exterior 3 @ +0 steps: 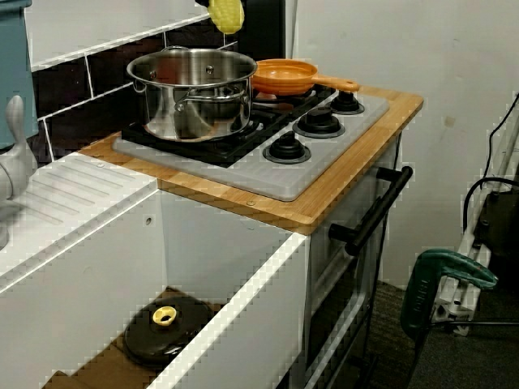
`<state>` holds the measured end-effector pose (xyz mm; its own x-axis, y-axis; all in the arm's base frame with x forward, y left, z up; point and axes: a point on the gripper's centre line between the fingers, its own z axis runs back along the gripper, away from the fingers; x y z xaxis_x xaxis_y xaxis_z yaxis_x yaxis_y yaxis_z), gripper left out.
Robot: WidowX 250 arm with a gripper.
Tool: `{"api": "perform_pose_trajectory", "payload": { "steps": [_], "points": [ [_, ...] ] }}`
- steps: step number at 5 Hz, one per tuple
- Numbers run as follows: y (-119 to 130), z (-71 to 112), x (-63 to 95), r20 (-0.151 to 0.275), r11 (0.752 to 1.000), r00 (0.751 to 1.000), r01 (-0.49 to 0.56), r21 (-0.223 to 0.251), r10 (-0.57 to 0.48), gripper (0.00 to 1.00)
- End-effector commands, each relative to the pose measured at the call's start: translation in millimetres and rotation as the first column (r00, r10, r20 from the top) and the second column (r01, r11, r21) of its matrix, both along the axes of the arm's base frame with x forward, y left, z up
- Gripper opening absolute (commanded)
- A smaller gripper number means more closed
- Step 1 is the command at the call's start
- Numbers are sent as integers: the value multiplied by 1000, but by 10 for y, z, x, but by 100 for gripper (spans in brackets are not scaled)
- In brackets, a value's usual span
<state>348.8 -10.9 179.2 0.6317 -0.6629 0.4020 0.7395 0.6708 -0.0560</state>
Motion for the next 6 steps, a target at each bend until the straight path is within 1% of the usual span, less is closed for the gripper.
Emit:
{"api": "perform_pose_trajectory", "payload": {
  "steps": [1,2,3,4,5,6],
  "points": [
    [-393,182,-71,102,997,992,71,38,-75,0],
    [-614,100,-107,106,994,989,103,48,-107,0],
    [-797,5,-143,106,990,985,131,45,-135,0],
    [-929,-127,-174,92,988,984,152,37,-154,0],
    [-1039,-260,-224,78,985,982,168,45,-171,0],
    [-1146,-456,-231,61,981,980,183,70,-187,0]
  ]
}}
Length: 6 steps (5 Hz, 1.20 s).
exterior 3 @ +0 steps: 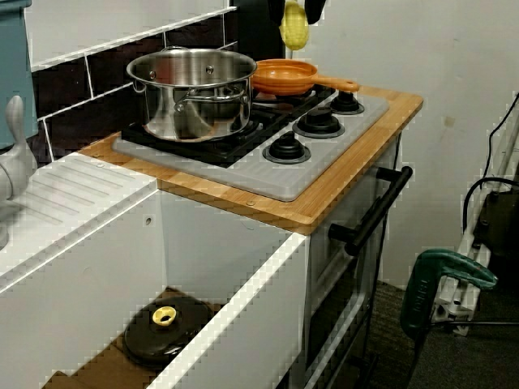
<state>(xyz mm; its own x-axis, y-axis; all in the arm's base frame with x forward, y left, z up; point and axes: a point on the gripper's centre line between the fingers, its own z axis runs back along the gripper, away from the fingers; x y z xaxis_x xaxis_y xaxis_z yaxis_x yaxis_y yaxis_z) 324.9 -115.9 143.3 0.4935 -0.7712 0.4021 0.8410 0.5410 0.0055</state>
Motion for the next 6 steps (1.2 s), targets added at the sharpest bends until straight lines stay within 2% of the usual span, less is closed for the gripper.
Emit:
{"api": "perform_pose_trajectory", "payload": {
  "steps": [1,3,4,5,6],
  "points": [
    [-131,-242,51,7,999,1000,11,38,-11,0],
    [-231,-413,166,5,998,1000,-18,67,18,0],
    [-230,-429,199,3,996,1000,-30,84,30,0],
    [-213,-418,168,-5,995,1000,-16,97,17,100],
    [-152,-356,150,-22,995,999,-29,94,31,100]
  ]
}}
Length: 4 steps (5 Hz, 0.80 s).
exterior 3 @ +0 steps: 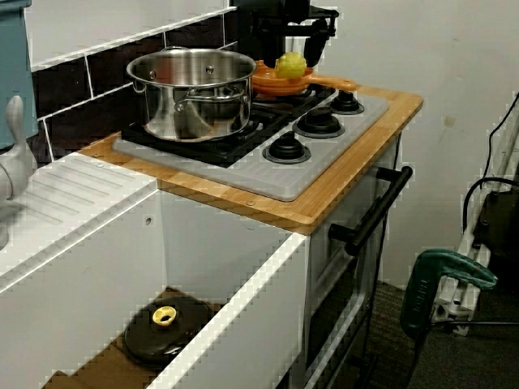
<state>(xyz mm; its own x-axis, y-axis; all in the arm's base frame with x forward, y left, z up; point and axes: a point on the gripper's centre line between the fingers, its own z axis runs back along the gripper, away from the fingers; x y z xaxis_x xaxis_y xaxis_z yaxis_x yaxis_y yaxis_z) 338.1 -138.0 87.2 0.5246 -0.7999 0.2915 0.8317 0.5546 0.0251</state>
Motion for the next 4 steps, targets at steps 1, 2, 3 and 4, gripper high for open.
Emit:
{"api": "perform_pose_trajectory", "payload": {
  "steps": [1,2,3,4],
  "points": [
    [142,292,4,21,999,999,-26,-19,26,100],
    [237,383,-30,12,999,999,-41,-25,42,100],
    [378,524,-75,10,996,997,-73,-45,73,100],
    [514,655,-100,12,994,996,-92,-55,93,100]
  ]
}}
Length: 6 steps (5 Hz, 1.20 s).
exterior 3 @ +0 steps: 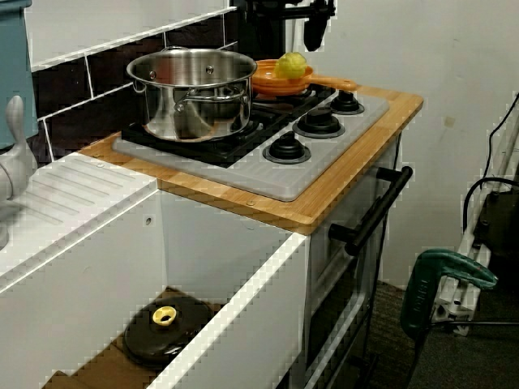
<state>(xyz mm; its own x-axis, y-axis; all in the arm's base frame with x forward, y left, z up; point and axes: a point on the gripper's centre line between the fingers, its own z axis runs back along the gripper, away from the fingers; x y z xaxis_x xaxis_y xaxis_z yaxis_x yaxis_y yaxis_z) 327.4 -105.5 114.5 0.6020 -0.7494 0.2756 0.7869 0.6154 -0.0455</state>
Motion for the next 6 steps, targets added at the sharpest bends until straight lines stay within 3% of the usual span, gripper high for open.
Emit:
{"api": "perform_pose_trajectory", "payload": {
  "steps": [1,3,5,6],
  "points": [
    [418,552,-23,106,999,994,-33,-40,37,100],
    [799,664,-17,138,997,988,-66,-41,71,100],
    [1024,713,132,140,988,979,-147,-38,151,100],
    [1101,723,233,163,982,968,-183,-48,188,100]
  ]
}}
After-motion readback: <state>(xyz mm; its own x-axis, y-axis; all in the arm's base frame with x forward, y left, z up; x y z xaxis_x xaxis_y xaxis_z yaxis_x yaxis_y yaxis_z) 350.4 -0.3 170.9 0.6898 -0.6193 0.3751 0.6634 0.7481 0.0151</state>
